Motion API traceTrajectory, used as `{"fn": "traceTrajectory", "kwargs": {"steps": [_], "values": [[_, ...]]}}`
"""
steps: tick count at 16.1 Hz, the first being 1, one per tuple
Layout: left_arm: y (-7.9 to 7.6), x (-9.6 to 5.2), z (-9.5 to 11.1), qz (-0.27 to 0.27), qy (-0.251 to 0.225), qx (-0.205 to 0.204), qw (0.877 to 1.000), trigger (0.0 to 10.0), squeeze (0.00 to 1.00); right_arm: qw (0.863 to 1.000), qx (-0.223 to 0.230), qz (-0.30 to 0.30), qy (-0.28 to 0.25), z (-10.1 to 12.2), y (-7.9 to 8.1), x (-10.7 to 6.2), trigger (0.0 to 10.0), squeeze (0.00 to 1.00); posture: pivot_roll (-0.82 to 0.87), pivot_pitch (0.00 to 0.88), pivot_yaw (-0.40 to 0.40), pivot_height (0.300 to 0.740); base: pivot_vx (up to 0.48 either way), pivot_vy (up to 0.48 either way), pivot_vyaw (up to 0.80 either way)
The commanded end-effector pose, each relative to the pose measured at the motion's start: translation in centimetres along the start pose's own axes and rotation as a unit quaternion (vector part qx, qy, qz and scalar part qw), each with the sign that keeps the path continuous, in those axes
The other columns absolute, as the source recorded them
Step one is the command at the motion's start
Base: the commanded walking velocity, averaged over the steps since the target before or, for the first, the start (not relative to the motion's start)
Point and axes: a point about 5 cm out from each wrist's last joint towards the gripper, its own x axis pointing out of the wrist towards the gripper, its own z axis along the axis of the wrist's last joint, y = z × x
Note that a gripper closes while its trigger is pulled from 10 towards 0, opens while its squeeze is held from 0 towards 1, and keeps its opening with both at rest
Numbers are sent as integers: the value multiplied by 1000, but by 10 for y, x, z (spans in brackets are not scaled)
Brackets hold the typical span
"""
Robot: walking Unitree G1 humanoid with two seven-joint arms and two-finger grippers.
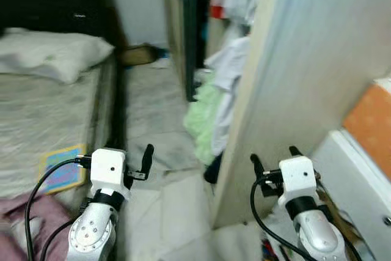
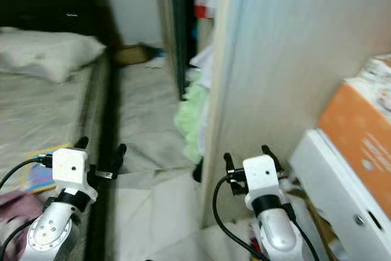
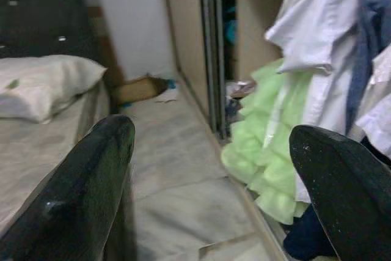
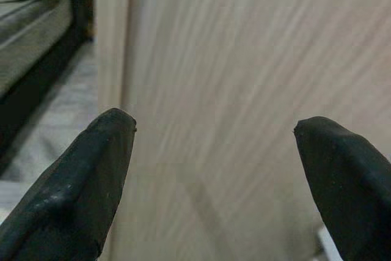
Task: Clean up the room
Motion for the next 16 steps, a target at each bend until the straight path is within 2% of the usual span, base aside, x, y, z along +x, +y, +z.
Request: {"fn": "traceTrajectory", "kwargs": {"steps": [1,2,5,9,14,16], "values": [[-5,0,1,-11,1,-1,1000,10000,0,1000,-1,-7,7,-2,-4,-1,10000,0,-50,101,-6,740,0,0,800],[-6,0,3,-21,-7,28,999,10000,0,1000,-1,-7,7,-2,-6,-3,10000,0,-48,101,-5,740,0,0,800],[-4,-6,0,-19,1,44,999,10000,0,1000,-13,-4,21,-10,-16,-12,10000,0,-47,101,-5,740,0,0,800],[1,-13,-4,-16,9,52,998,10000,0,1000,-13,-3,20,-10,-16,-10,10000,0,-45,103,-8,740,0,0,702],[-2,-10,-3,-20,5,48,999,10000,0,1000,-13,2,18,-10,-16,-10,10000,0,-48,102,-12,740,0,0,583],[-3,-9,-3,-22,3,42,999,10000,0,1000,-10,2,18,-10,-15,-10,10000,0,-48,102,-12,740,0,0,0]]}}
